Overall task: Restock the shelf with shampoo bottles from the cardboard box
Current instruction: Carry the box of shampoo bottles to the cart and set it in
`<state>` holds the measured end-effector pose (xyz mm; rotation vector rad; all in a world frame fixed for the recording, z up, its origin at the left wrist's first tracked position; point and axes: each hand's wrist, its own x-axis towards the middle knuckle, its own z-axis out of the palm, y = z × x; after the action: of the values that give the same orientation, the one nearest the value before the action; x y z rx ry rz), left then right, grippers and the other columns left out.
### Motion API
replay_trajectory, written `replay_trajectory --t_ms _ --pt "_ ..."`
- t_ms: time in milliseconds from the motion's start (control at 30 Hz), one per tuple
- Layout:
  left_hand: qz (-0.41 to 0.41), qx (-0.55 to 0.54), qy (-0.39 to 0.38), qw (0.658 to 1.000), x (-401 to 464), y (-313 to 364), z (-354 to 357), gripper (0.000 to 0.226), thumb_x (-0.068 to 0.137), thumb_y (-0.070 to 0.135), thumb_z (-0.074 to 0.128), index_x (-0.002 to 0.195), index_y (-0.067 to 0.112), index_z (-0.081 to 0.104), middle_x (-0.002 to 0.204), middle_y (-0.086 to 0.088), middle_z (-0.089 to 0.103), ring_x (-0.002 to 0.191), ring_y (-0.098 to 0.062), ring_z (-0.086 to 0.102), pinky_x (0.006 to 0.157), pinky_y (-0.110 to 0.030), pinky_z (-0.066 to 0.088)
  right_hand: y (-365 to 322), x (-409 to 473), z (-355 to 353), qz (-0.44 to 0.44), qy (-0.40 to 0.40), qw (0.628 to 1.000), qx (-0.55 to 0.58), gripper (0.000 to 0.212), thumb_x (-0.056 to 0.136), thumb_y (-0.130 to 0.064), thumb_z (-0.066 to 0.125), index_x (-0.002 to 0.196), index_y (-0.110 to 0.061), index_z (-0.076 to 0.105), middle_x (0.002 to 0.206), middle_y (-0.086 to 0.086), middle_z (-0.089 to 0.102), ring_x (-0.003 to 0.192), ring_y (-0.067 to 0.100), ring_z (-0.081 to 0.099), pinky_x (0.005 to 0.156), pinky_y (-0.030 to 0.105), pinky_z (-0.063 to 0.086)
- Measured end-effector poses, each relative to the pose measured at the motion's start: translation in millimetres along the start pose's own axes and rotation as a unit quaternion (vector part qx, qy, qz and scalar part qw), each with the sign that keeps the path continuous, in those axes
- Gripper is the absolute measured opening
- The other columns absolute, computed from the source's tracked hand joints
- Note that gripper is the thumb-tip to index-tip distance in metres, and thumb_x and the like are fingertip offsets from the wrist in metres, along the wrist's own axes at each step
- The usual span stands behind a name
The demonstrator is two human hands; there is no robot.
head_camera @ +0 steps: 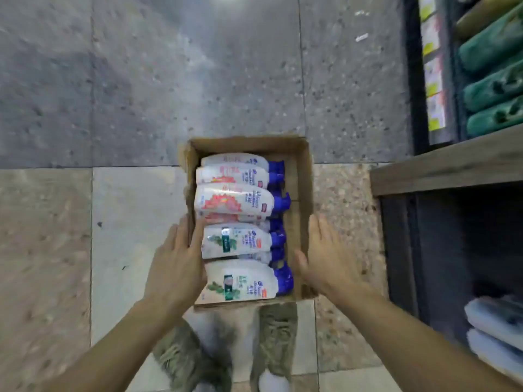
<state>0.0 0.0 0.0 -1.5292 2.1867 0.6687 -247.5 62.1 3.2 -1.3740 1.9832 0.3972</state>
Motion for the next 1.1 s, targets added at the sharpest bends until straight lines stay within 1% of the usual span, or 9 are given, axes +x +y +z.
replay_trajectory --t_ms 100,167,267,400,533,600,700,900,1100 --pt "-0.082 -0.063 -0.008 0.995 24.3 -25.6 35.9 0.080 0.094 0.033 0.047 0.152 0.027 -0.007 0.156 -0.019 0.023 0.130 -0.041 0.044 0.086 -0.047 0.049 2.0 43.5 22.1 0.046 0.063 0.997 0.030 0.081 0.093 -0.024 0.049 0.154 -0.007 -0.002 0.162 0.018 0.008 0.141 0.036 0.030 0.111 0.045 0.034" --pt "-0.096 -0.090 0.002 0.991 40.3 -35.5 51.3 0.076 0.095 0.032 0.045 0.150 0.030 -0.007 0.147 -0.016 0.037 0.102 -0.039 0.059 0.067 -0.042 0.048 2.8 65.2 32.2 0.058 0.086 0.994 0.016 0.086 0.091 -0.021 0.052 0.153 -0.009 -0.006 0.161 0.019 0.008 0.141 0.037 0.031 0.109 0.048 0.037" --pt "-0.072 -0.143 0.042 0.986 54.6 -42.4 68.9 0.078 0.095 0.026 0.042 0.148 0.034 -0.014 0.118 -0.011 0.058 0.073 -0.030 0.058 0.060 -0.038 0.048 10.8 79.5 53.3 0.049 0.112 0.992 0.013 0.095 0.087 -0.012 0.060 0.153 -0.012 -0.009 0.161 0.019 0.011 0.126 0.039 0.049 0.089 0.046 0.051" --pt "-0.054 -0.221 0.083 0.970 66.7 -37.6 75.6 0.084 0.095 0.023 0.042 0.145 0.042 -0.024 0.099 -0.012 0.065 0.072 -0.030 0.061 0.067 -0.048 0.054 27.9 83.1 72.1 0.035 0.150 0.988 0.025 0.102 0.085 -0.007 0.062 0.153 -0.018 -0.013 0.161 0.011 0.012 0.085 0.036 0.061 0.063 0.048 0.055" --pt "-0.059 -0.262 0.114 0.957 72.3 -44.2 82.4 0.081 0.096 0.024 0.038 0.142 0.050 -0.024 0.084 -0.009 0.062 0.063 -0.024 0.056 0.061 -0.039 0.047 38.7 85.2 82.4 0.024 0.161 0.986 0.040 0.111 0.084 -0.009 0.066 0.150 -0.028 -0.022 0.150 0.016 0.034 0.070 0.028 0.057 0.053 0.043 0.053" --pt "-0.053 -0.256 0.121 0.957 73.9 -44.3 85.4 0.077 0.097 0.024 0.036 0.145 0.047 -0.020 0.076 -0.005 0.058 0.057 -0.018 0.051 0.057 -0.033 0.040 39.8 87.6 82.8 0.042 0.156 0.985 0.064 0.112 0.086 -0.011 0.066 0.148 -0.035 -0.025 0.108 0.017 0.059 0.061 0.022 0.053 0.053 0.041 0.051" --pt "-0.071 -0.234 0.143 0.959 77.2 -38.5 93.0 0.079 0.095 0.020 0.037 0.145 0.047 -0.018 0.063 -0.005 0.055 0.049 -0.019 0.048 0.050 -0.034 0.039 41.2 90.2 86.3 0.074 0.173 0.978 0.091 0.112 0.089 -0.014 0.065 0.144 -0.044 -0.028 0.063 0.004 0.049 0.052 0.018 0.051 0.049 0.039 0.051" --pt "-0.061 -0.254 0.130 0.956 81.9 -49.4 89.9 0.085 0.094 0.021 0.043 0.144 0.051 -0.018 0.051 0.004 0.046 0.041 -0.012 0.046 0.042 -0.018 0.027 41.5 83.1 75.6 0.056 0.173 0.975 0.126 0.108 0.091 -0.013 0.062 0.143 -0.046 -0.027 0.059 0.003 0.050 0.050 0.018 0.052 0.047 0.036 0.050" --pt "-0.062 -0.227 0.082 0.968 64.7 -54.8 64.0 0.088 0.091 0.011 0.048 0.151 0.037 -0.011 0.047 0.004 0.044 0.039 -0.013 0.044 0.039 -0.020 0.025 35.7 64.4 39.4 0.008 0.159 0.980 0.123 0.107 0.087 -0.007 0.064 0.150 -0.042 -0.015 0.058 -0.003 0.050 0.049 0.011 0.051 0.044 0.026 0.043"
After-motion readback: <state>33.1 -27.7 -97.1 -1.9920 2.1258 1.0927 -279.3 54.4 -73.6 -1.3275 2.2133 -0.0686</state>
